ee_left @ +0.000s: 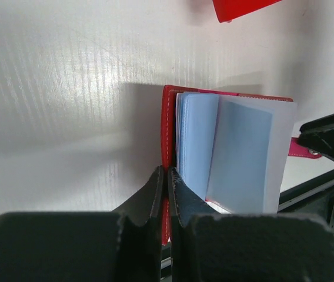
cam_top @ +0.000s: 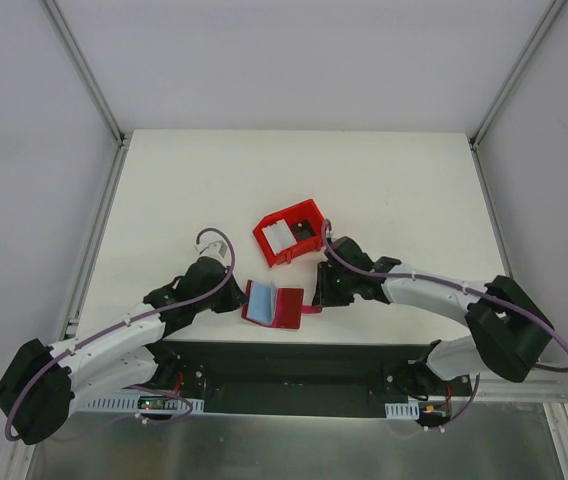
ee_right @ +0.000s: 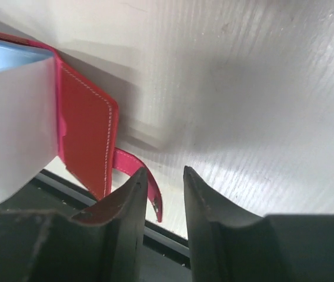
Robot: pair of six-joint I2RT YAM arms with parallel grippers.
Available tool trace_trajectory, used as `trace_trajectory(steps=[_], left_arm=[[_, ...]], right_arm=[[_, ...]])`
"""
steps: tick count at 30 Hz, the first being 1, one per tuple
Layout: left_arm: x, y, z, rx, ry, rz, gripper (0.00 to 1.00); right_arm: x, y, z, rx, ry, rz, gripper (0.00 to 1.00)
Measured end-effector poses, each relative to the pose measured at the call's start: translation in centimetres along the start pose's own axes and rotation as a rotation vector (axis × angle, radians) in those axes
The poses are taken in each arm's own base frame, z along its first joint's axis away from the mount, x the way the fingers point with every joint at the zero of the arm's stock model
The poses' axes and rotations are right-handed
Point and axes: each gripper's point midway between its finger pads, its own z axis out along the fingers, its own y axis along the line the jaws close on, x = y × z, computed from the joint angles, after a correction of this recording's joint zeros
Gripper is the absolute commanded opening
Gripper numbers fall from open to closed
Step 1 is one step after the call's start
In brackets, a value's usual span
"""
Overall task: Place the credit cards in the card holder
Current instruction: Open the card holder at the center of the board.
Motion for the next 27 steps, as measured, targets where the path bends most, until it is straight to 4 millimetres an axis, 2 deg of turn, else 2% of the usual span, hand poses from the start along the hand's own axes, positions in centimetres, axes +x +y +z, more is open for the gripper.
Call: trace_trajectory(steps=[6,11,14,18,20,24,27], left_arm=[[-0.3,-0.4,-0.2,0.014,-0.013,-0.017,0.00],[-0.4,-0.5,-0.2,0.019,-0.016,-0.021,0.00],[-0.4,-0.5,-0.2,0.020,-0.018,-0.021,0.00],[-0.5,-0.6,-0.2,0.023,-0.021,-0.026,0.00],[-0.5,-0.7,-0.3,0.026,-0.023,-0.028,0.00],[-0.6,-0.8,-0.4,0.030,-0.028,-0.037,0.00],[-0.5,-0.7,-0.3,0.031,-0.032,-0.055,0.00]], right_arm=[[-2.5,2.2,-3.7,-0.067,-0.121,-0.015,0.40],[-5.1,6.3,-6.7,-0.163,-0.220,-0.056,0.32],[-4.8,8.4,-6.9,-0.207,-0.212,-0.092,0.26],[-4.3,12.5,-5.2,-0.281,-0.154,-0.140,0.20],[-3.7,13.3,-3.7,-0.290,-0.116,-0.144,0.19],[-2.4,12.7,-0.6,-0.246,-0.043,-0.129,0.18],[-1.8,11.4,0.6,-0.200,-0.014,-0.115,0.17]])
